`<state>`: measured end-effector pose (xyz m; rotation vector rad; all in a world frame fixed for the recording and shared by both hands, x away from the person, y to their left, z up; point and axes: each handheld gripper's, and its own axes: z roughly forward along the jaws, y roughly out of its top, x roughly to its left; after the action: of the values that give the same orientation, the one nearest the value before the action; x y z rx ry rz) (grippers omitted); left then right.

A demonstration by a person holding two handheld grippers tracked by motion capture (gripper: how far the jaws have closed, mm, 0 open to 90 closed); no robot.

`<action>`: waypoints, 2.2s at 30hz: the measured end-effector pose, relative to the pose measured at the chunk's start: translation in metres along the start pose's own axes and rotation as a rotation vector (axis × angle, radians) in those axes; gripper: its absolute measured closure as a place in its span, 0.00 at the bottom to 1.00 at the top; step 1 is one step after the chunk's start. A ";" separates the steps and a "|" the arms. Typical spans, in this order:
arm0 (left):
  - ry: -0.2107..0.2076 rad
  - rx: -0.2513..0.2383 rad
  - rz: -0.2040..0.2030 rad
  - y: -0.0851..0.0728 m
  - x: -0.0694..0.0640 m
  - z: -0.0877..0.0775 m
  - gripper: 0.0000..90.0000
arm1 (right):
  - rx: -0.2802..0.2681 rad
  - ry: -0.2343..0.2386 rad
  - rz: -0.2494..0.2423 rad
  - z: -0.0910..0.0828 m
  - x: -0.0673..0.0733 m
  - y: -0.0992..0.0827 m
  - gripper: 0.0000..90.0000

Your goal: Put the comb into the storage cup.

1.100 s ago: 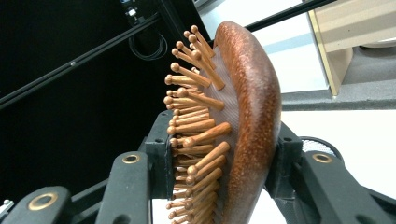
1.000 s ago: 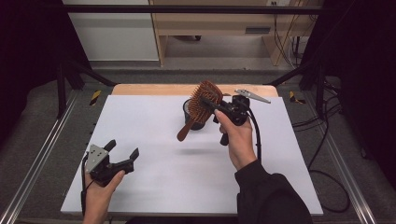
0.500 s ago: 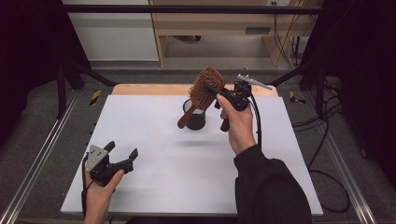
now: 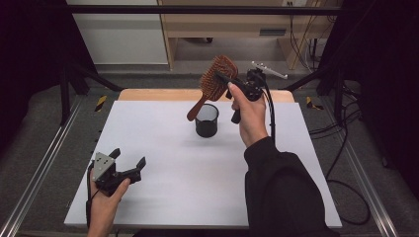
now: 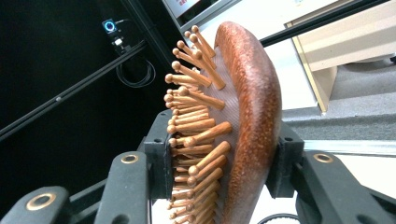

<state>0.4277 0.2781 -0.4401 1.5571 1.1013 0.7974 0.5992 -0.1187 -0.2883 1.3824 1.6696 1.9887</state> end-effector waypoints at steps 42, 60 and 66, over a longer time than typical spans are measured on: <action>0.000 -0.004 -0.017 0.000 0.006 0.000 0.04 | -0.037 -0.049 -0.091 0.021 0.015 0.026 0.59; 0.000 -0.017 -0.021 0.001 0.006 -0.001 0.04 | -0.049 -0.092 -0.139 0.018 0.014 0.027 0.59; -0.003 -0.021 -0.019 0.001 0.006 -0.001 0.04 | -0.059 -0.116 -0.146 0.016 0.008 0.028 0.59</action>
<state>0.4286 0.2838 -0.4392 1.5280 1.1014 0.7912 0.6178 -0.1125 -0.2616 1.2899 1.6000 1.8268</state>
